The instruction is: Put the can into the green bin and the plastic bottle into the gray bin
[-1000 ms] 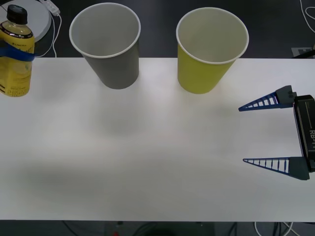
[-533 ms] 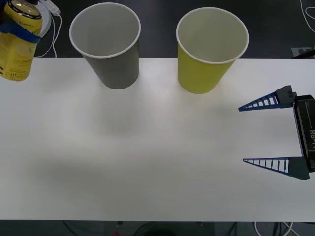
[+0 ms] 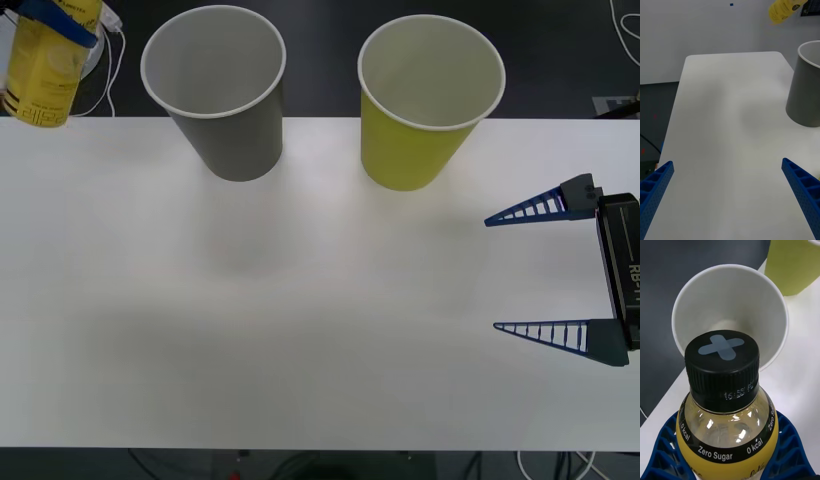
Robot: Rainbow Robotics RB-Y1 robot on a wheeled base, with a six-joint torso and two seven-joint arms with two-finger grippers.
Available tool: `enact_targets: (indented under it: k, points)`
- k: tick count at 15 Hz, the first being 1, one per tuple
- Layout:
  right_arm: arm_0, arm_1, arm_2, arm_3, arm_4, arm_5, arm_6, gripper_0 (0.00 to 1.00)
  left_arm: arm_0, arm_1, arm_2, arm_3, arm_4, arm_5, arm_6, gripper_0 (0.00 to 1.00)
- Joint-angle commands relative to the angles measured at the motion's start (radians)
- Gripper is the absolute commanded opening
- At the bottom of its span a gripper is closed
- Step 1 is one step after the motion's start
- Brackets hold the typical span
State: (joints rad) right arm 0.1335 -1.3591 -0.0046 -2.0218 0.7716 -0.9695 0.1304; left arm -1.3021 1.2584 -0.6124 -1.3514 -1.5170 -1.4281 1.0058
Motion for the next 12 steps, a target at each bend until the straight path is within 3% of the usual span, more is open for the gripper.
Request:
enact_targets:
  k: [1, 9, 12]
  points:
    - [0.000, 0.000, 0.000, 0.000, 0.000, 0.000, 0.000, 1.00, -0.063, -0.073, -0.021, 0.104, -0.009, 0.001, 0.007, 0.00]
    - [0.000, 0.000, 0.000, 0.000, 0.000, 0.000, 0.000, 1.00, -0.209, -0.258, -0.052, 0.344, -0.107, 0.001, 0.005, 0.00]
    - [0.000, 0.000, 0.000, 0.000, 0.000, 0.000, 0.000, 1.00, -0.295, -0.324, -0.107, 0.428, -0.126, 0.001, -0.003, 0.00]
